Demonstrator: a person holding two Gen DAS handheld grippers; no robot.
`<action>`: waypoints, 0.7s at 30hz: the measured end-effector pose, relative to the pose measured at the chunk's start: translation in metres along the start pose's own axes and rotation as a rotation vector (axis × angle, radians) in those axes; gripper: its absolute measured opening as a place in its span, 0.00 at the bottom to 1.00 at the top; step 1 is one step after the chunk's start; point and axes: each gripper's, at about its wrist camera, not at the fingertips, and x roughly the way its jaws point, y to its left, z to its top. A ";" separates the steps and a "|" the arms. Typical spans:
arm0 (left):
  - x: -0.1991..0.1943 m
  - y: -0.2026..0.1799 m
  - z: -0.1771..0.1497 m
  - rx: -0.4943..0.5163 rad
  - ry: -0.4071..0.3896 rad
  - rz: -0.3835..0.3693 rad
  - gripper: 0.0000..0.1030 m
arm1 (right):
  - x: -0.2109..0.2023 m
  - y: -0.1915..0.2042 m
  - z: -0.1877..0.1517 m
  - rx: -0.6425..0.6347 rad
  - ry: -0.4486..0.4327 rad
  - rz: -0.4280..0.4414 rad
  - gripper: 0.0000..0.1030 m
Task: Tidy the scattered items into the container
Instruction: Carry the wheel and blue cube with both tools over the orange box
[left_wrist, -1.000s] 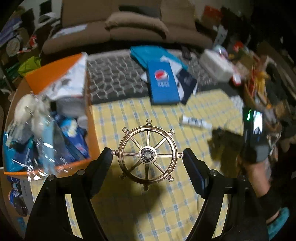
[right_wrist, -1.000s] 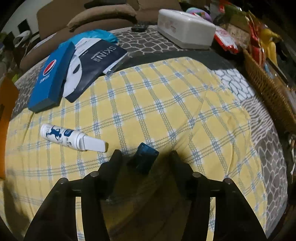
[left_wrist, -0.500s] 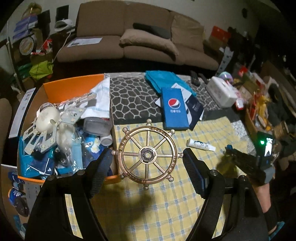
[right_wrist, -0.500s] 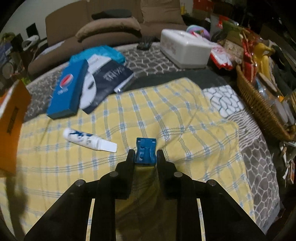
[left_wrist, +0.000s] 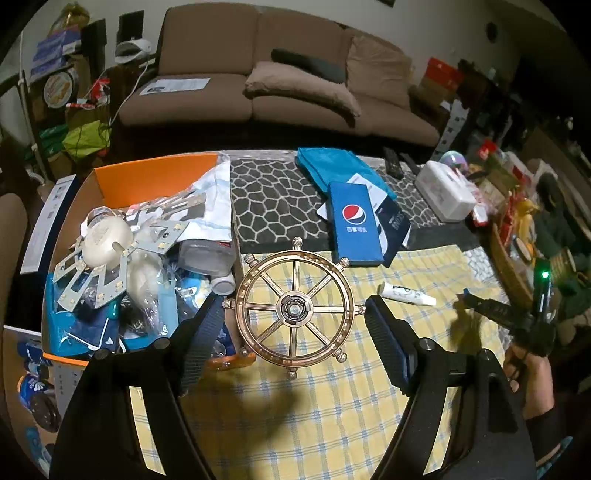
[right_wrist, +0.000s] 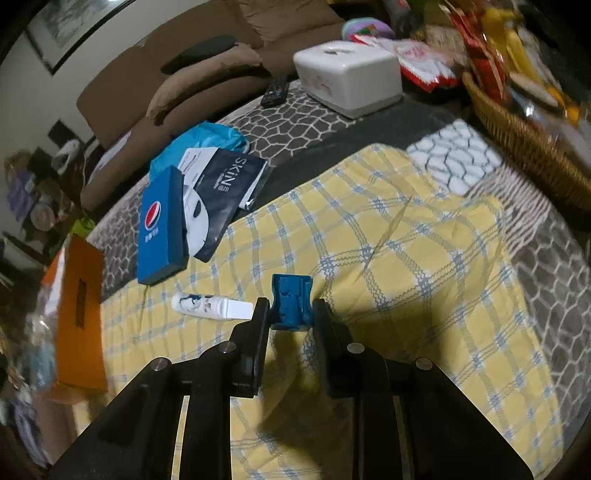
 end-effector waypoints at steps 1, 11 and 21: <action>-0.001 0.001 0.000 -0.006 -0.001 0.001 0.73 | 0.000 -0.003 0.001 0.017 0.004 0.012 0.22; -0.007 0.012 0.005 -0.024 -0.019 0.012 0.73 | 0.012 -0.027 0.017 0.104 0.095 0.117 0.22; -0.004 0.025 0.010 -0.046 -0.022 0.037 0.73 | 0.002 -0.013 0.022 -0.076 0.041 0.004 0.23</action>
